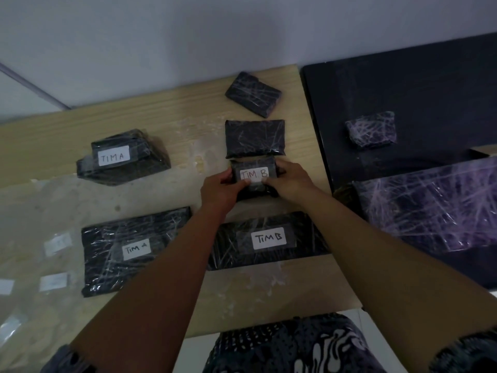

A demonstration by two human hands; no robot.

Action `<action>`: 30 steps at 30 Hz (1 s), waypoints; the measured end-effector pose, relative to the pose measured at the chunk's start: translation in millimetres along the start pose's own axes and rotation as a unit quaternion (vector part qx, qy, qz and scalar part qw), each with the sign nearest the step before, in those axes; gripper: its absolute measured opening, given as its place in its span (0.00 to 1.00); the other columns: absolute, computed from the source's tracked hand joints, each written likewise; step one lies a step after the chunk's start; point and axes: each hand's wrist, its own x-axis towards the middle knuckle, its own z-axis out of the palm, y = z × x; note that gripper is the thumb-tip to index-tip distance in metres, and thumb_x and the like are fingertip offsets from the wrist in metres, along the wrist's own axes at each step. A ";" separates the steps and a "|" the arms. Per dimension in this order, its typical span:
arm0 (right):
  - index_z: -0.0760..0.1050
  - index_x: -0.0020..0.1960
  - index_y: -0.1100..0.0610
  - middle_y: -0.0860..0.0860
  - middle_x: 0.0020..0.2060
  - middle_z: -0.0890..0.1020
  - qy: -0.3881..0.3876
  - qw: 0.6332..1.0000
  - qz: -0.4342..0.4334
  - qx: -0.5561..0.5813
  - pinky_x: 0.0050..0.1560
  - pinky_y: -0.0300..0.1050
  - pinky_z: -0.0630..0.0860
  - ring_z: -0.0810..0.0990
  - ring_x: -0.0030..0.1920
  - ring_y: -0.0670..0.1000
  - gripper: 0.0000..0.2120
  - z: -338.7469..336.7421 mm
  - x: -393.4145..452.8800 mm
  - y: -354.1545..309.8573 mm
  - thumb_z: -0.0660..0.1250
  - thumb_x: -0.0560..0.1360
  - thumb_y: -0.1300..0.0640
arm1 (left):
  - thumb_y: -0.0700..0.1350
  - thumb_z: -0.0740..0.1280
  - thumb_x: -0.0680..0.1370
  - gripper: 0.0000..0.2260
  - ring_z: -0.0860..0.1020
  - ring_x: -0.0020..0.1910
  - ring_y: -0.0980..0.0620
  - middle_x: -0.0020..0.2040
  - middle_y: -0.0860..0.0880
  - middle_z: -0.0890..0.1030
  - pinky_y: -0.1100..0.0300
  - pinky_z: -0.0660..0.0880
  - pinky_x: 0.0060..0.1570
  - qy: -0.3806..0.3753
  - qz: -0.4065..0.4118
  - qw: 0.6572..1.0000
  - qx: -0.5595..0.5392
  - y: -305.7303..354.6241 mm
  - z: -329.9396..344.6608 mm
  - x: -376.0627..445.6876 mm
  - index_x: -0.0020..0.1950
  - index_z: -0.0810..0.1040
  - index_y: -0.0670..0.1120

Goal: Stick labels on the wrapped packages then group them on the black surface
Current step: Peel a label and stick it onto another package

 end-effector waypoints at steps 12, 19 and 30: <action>0.72 0.72 0.55 0.52 0.65 0.77 -0.070 0.987 0.056 0.133 0.42 0.39 0.80 0.78 0.59 0.53 0.22 -18.4 -1.1 4.0 0.64 0.80 0.68 | 0.35 0.71 0.75 0.22 0.78 0.55 0.52 0.56 0.51 0.79 0.55 0.74 0.63 -0.064 -0.038 0.996 -0.054 -1.2 -16.6 3.9 0.69 0.74 0.41; 0.75 0.70 0.54 0.52 0.58 0.82 -0.061 0.985 0.078 0.141 0.50 0.41 0.82 0.82 0.52 0.51 0.18 -16.9 0.6 3.9 0.58 0.83 0.64 | 0.38 0.67 0.79 0.18 0.78 0.59 0.50 0.58 0.51 0.79 0.50 0.73 0.66 -0.050 -0.026 0.998 -0.028 -2.4 -14.5 1.8 0.69 0.75 0.44; 0.75 0.64 0.53 0.48 0.55 0.82 -0.019 0.999 -0.013 0.043 0.54 0.42 0.77 0.81 0.54 0.48 0.24 -2.3 -2.1 -1.8 0.78 0.71 0.58 | 0.54 0.77 0.70 0.22 0.82 0.52 0.53 0.55 0.48 0.84 0.56 0.78 0.57 -0.011 0.096 0.985 0.145 -1.7 -1.1 -3.9 0.62 0.81 0.48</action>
